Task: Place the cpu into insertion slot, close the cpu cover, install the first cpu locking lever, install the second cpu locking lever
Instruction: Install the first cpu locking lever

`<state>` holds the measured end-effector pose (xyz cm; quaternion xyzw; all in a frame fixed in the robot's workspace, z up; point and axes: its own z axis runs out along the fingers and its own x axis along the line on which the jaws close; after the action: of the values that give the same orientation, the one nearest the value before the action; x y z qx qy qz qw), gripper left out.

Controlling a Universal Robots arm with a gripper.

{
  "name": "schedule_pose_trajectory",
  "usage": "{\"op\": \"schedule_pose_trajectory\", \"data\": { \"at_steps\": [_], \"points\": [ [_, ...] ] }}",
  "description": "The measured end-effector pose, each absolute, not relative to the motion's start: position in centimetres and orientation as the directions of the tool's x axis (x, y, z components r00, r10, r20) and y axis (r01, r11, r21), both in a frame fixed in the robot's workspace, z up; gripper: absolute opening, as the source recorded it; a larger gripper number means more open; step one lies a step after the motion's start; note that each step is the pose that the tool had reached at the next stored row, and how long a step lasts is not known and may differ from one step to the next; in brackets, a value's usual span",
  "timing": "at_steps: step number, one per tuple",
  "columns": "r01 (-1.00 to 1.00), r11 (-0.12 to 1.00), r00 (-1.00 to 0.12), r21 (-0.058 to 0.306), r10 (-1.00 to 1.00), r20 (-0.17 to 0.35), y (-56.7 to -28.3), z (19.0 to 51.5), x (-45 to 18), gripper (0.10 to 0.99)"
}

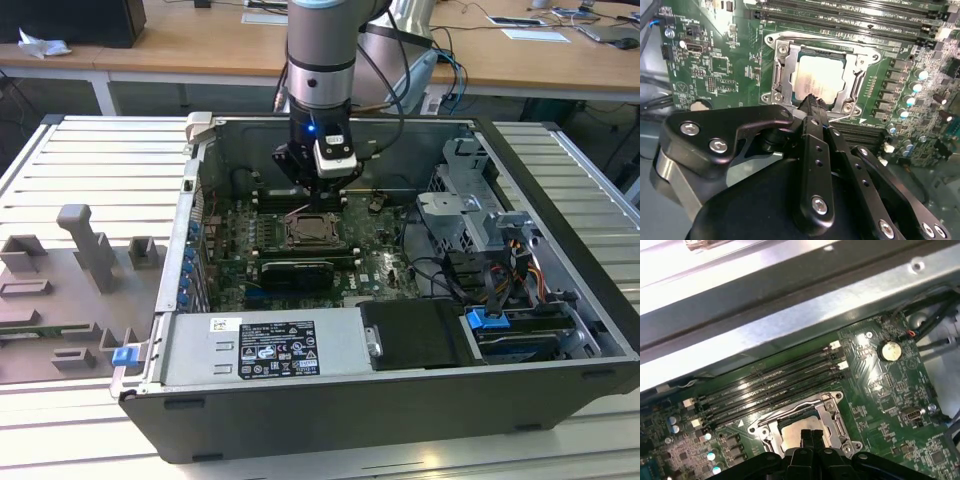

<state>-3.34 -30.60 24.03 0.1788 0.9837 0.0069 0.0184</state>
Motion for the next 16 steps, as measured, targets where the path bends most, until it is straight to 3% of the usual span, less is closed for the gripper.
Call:
{"op": "schedule_pose_trajectory", "data": {
  "at_steps": [16],
  "points": [
    [0.129, 0.991, -0.991, 0.02, 0.13, -0.034, -30.6, 23.91, -3.82, 0.106]
  ]
}}
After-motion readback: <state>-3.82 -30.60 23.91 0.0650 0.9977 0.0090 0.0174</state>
